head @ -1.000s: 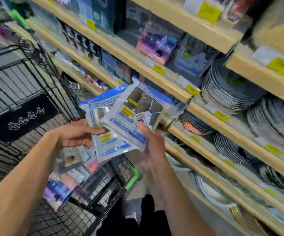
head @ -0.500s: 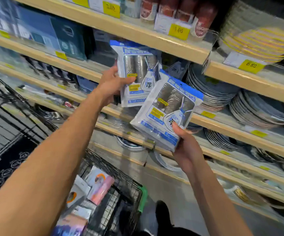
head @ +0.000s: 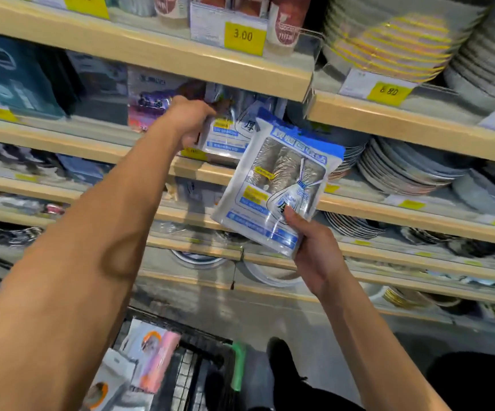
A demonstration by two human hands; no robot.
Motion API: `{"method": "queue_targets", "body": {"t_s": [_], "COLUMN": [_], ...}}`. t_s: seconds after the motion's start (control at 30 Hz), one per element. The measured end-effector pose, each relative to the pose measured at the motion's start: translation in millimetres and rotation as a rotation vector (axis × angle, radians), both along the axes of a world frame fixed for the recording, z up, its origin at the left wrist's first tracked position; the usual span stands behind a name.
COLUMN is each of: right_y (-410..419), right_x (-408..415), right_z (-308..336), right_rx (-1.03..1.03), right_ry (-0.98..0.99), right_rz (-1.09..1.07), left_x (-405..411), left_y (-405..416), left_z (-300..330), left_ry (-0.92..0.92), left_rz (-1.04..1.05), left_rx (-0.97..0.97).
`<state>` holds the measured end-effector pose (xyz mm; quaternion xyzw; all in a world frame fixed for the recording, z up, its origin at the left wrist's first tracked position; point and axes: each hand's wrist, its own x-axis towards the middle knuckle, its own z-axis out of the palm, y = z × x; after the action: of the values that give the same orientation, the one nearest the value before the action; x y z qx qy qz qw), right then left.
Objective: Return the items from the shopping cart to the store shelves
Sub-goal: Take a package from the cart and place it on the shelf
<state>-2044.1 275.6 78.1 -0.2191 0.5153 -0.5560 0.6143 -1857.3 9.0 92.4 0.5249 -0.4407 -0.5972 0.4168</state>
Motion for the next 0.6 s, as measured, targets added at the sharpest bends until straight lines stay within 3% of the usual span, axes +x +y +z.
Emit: {"method": "queue_targets", "body": {"t_s": [0.17,0.23,0.37,0.43,0.5,0.57,0.6], "right_y": [-0.6,-1.7,-7.8,-15.4,-26.0,-41.3,-49.5], "right_x": [-0.3,1.6,8.4,10.3,9.8,8.5,8.8], "right_z": [-3.7,-6.3,-12.3,-11.3,-7.2,-2.4,-0.3], "right_rx": [0.016,0.020,0.012,-0.004,-0.021,-0.036,-0.044], "right_ry": [0.045,0.066,0.188,0.237,0.272,0.314,0.337], "right_rz": [0.015,0.016,-0.018,-0.035,-0.042,-0.059,-0.066], "left_x": [-8.7,-12.9,-13.4,-12.9,-10.4,-7.0,-3.4], "left_y": [14.8,16.9,17.9,26.7,36.8,48.8,53.3], "left_z": [24.7,24.4,6.0,5.7,6.5,7.6,7.5], "left_ry": [0.119,0.084,-0.220,-0.576,-0.950,-0.951,-0.837], "left_rz": [0.066,0.080,0.059,0.064,0.223,0.329,0.315], "left_rx": [-0.029,-0.078,-0.202,-0.311,-0.442,-0.514,-0.517]}}
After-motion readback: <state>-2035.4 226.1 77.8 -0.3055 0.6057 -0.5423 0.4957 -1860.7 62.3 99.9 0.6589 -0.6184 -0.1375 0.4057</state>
